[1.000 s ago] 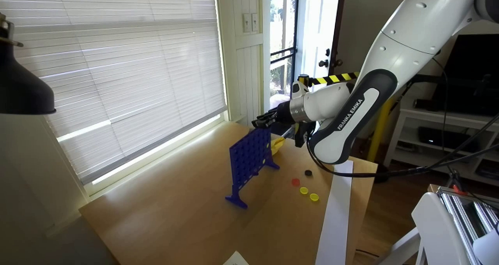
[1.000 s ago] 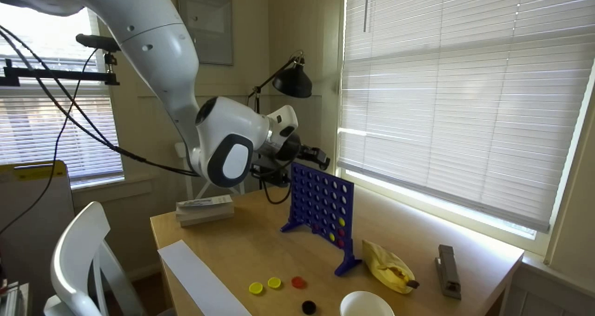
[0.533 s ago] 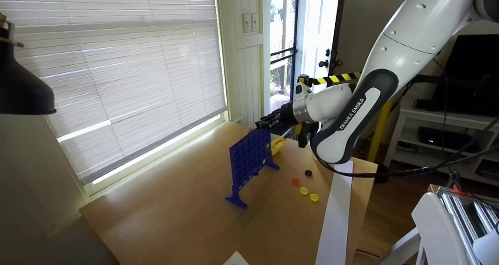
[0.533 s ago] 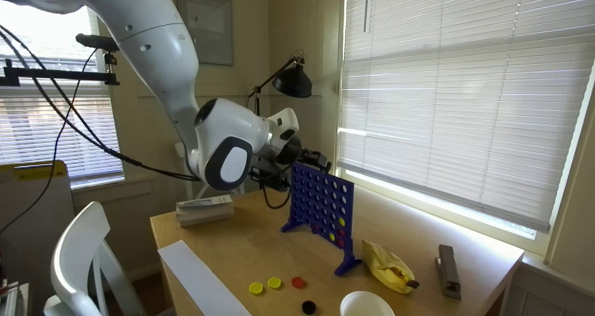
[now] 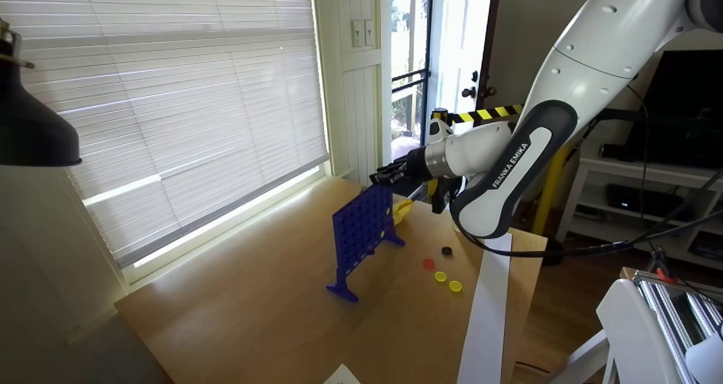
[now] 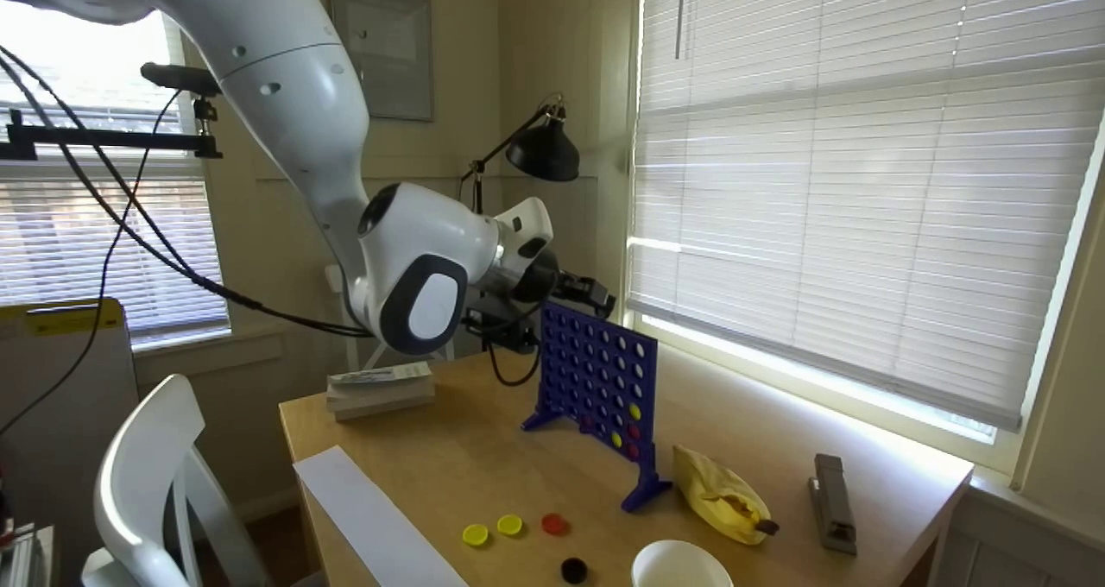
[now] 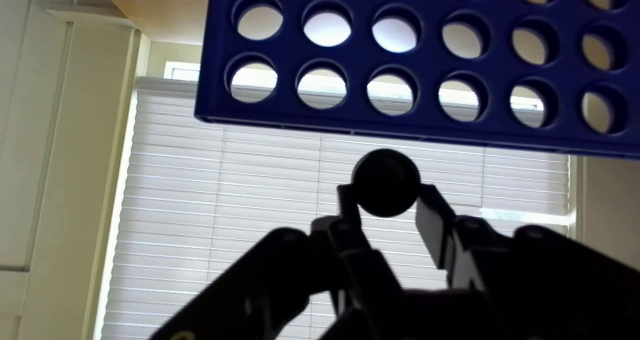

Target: Put one black ring inside the blue gameboard.

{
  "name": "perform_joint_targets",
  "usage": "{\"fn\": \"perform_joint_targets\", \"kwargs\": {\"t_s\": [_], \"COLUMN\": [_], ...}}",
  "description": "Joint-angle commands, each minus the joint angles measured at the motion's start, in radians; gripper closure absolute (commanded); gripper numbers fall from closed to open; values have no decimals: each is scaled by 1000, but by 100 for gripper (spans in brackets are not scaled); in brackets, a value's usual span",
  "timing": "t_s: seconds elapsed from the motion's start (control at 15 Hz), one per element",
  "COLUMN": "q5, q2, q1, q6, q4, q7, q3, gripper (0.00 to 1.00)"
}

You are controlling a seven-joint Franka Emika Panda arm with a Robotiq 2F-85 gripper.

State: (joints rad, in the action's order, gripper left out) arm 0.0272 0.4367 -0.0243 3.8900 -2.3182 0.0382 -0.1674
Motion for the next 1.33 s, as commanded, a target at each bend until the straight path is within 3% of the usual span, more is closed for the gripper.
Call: {"fn": "perform_joint_targets", "kwargs": {"t_s": [0.0,1.27], "q5": [23,-13], "q2": [-18,25], "q1": [19,52], "q6": [20,7], "q4": [-15,36], "q7": [32,33], "q3": [24,38], "gripper": [91,91]}}
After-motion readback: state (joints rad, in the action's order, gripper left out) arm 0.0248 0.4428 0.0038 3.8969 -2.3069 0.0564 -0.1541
